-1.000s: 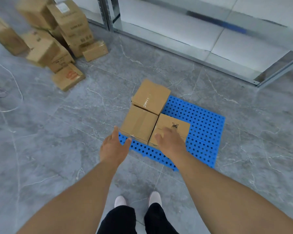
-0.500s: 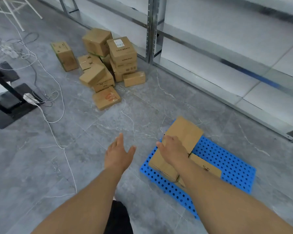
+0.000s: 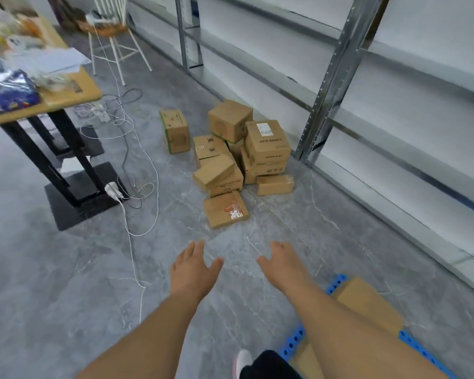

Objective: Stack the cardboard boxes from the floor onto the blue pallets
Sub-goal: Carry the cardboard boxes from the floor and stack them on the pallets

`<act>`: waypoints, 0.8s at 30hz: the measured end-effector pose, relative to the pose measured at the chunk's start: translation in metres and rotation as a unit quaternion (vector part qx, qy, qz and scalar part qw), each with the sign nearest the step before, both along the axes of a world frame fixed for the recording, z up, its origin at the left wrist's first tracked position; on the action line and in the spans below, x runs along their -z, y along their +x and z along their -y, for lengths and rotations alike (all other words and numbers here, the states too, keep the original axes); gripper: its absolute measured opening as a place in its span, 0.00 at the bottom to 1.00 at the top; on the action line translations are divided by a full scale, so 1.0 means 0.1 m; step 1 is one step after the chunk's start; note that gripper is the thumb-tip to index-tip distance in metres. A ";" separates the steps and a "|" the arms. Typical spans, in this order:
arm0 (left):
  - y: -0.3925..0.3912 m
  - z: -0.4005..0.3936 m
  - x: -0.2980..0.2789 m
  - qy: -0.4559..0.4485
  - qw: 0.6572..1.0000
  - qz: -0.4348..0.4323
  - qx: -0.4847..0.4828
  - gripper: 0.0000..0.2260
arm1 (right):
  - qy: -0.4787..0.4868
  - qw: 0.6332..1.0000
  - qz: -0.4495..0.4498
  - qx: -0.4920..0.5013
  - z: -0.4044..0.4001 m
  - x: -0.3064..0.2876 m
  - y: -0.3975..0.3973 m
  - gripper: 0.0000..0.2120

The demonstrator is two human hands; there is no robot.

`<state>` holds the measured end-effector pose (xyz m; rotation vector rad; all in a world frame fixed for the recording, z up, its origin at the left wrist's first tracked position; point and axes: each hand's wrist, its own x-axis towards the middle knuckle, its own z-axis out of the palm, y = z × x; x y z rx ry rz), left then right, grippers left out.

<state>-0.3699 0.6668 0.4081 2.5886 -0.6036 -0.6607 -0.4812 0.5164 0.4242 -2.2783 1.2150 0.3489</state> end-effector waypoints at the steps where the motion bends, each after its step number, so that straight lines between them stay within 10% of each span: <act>1: 0.08 0.03 0.01 -0.002 1.000 0.001 -0.002 0.32 | -0.001 1.000 -0.001 -0.006 0.05 0.00 0.11 0.24; 24: 2.94 2.17 -0.06 -0.002 0.996 0.014 -0.089 0.37 | 0.007 0.997 0.014 -0.082 2.31 0.13 3.33 0.27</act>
